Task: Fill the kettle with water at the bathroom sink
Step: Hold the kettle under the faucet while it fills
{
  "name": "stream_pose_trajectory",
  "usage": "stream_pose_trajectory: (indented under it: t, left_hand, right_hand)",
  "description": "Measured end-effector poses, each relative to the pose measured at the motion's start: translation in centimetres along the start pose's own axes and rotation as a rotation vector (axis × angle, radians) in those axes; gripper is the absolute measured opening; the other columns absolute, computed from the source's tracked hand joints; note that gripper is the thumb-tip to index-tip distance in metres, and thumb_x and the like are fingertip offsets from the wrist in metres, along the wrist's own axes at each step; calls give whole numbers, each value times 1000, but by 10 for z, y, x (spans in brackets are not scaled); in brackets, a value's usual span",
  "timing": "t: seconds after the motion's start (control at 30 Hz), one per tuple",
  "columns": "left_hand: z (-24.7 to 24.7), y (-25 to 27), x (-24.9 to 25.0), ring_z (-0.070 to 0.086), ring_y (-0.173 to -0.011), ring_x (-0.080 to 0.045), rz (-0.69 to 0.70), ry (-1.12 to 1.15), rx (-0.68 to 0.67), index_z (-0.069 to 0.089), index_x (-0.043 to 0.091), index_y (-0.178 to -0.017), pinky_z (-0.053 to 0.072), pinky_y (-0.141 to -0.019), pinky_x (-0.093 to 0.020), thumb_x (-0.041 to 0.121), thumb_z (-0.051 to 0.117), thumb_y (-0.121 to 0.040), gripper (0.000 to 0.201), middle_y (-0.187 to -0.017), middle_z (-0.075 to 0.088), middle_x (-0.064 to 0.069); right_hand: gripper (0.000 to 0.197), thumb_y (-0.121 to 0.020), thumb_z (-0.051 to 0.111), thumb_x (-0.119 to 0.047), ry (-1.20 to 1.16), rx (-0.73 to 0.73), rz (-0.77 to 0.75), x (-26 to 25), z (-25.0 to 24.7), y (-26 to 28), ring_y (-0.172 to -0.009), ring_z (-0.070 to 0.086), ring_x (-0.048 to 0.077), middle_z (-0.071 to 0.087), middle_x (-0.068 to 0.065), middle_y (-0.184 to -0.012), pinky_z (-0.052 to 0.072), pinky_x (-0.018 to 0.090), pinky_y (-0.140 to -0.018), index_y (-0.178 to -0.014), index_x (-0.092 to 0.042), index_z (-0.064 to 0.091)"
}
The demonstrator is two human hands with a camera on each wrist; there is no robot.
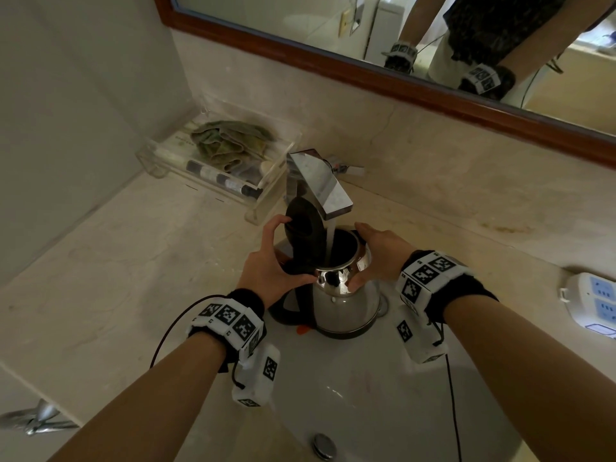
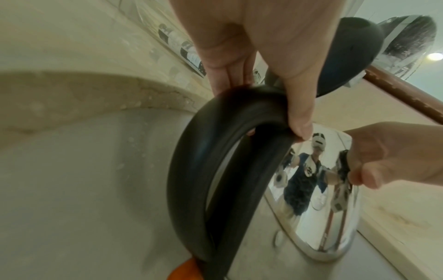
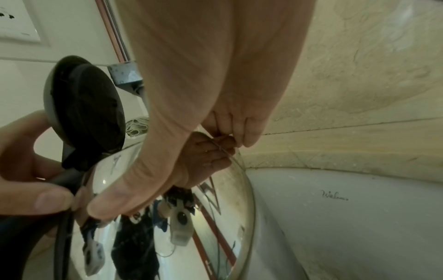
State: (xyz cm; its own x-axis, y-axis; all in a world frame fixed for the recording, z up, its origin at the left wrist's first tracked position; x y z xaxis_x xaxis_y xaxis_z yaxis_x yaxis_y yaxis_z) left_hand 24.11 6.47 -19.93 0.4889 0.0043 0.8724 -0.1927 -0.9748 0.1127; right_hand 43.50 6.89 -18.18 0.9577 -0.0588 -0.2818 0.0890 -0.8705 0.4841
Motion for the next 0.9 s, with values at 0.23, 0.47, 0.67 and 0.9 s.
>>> stream_pose_trajectory:
  t: [0.23, 0.47, 0.67, 0.9]
  left_hand:
    - [1, 0, 0, 64, -72, -15, -12, -16, 8, 22, 42, -125, 47, -66, -24, 19, 86, -58, 95, -77, 67, -6]
    - [2, -2, 3, 63, -68, -18, -4, -34, 11, 24, 39, -126, 43, -58, -23, 20, 86, -57, 95, -70, 64, -8]
    - [5, -2, 9, 62, -68, -14, 7, -45, -2, 26, 35, -127, 40, -56, -18, 16, 86, -57, 94, -71, 64, -7]
    - [4, -1, 7, 63, -70, -15, 13, -26, 6, 25, 37, -126, 43, -59, -19, 17, 86, -57, 94, -72, 64, -6]
  right_hand:
    - [120, -60, 84, -41, -24, -29, -6, -1, -1, 2, -135, 39, 27, 36, 9, -150, 36, 34, -109, -150, -12, 11]
    - [115, -60, 84, -43, 9, 11, -37, 1, -2, 3, -132, 42, 28, 38, 8, -148, 37, 33, -107, -148, -9, 18]
    - [116, -61, 83, -44, 10, 16, -42, 5, 0, 5, -137, 36, 27, 31, 9, -152, 31, 33, -111, -148, -7, 16]
    - [119, -62, 82, -45, 17, 2, -49, 3, 0, 3, -143, 25, 26, 20, 10, -157, 23, 31, -116, -150, -7, 10]
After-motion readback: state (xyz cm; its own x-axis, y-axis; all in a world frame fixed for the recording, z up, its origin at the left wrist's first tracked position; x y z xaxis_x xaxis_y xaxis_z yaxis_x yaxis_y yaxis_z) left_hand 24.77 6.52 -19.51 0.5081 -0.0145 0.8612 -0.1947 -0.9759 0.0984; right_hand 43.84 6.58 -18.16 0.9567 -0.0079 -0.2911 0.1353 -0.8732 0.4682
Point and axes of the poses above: each hand's wrist, its own y-axis away from the middle knuckle, its own z-axis out of the palm, x = y × z, the point moved 6 cm from there along -y, towards the middle knuckle
